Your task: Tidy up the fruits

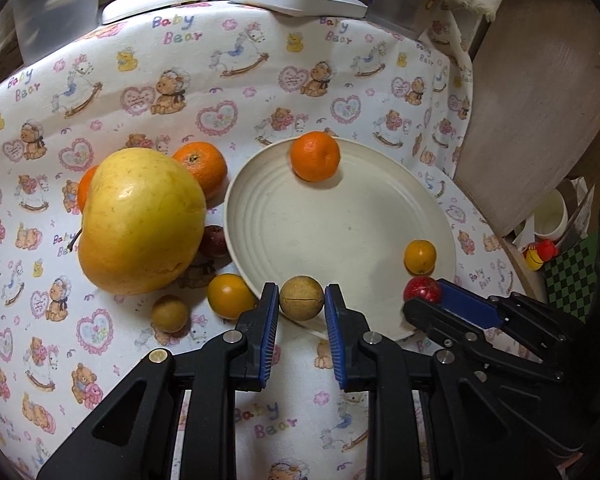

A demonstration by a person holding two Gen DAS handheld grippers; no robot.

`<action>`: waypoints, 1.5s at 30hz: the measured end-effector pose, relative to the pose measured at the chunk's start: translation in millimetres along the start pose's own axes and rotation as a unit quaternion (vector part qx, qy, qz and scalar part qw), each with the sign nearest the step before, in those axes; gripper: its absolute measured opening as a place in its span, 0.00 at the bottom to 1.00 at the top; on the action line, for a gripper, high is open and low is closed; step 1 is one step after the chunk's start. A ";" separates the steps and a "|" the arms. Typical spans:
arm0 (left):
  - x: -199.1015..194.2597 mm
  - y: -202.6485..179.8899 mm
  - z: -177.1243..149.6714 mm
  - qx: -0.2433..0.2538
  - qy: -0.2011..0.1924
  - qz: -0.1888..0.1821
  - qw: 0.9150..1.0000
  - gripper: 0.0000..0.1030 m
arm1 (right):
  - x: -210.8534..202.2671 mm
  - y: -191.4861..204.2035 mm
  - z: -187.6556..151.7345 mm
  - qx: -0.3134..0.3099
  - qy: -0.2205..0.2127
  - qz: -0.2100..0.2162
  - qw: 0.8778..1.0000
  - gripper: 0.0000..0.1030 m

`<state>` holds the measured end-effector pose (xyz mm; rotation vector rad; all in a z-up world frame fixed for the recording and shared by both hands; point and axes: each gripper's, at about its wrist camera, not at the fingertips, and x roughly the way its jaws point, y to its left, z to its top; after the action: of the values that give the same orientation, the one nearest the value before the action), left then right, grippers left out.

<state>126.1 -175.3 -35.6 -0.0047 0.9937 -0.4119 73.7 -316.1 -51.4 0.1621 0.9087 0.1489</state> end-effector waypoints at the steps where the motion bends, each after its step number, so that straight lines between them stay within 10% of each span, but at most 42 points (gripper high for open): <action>1: -0.2 1.3 -0.8 -0.002 0.001 -0.001 1.000 0.22 | -0.3 0.1 0.0 -0.001 0.000 -0.002 1.000 0.28; 26: -7.9 6.6 -7.6 -0.006 -0.012 -0.001 1.000 0.24 | -13.4 -12.9 3.4 0.039 -0.027 0.006 0.999 0.38; 30: -5.7 8.2 -7.6 -0.013 -0.013 0.006 1.000 0.51 | -12.1 -14.8 3.9 0.044 -0.025 0.005 0.999 0.39; 41: -32.8 10.2 -9.0 0.015 -0.068 0.024 0.997 0.59 | -13.4 -12.4 3.9 0.038 -0.035 -0.002 0.999 0.39; 45: -57.2 11.1 -17.5 0.032 -0.130 0.073 0.988 0.79 | -21.5 -12.9 4.3 0.041 -0.061 -0.009 0.997 0.39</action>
<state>88.3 -142.5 -0.9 0.0709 0.7185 -0.3000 64.9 -333.3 -34.8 0.2372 0.7950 0.0842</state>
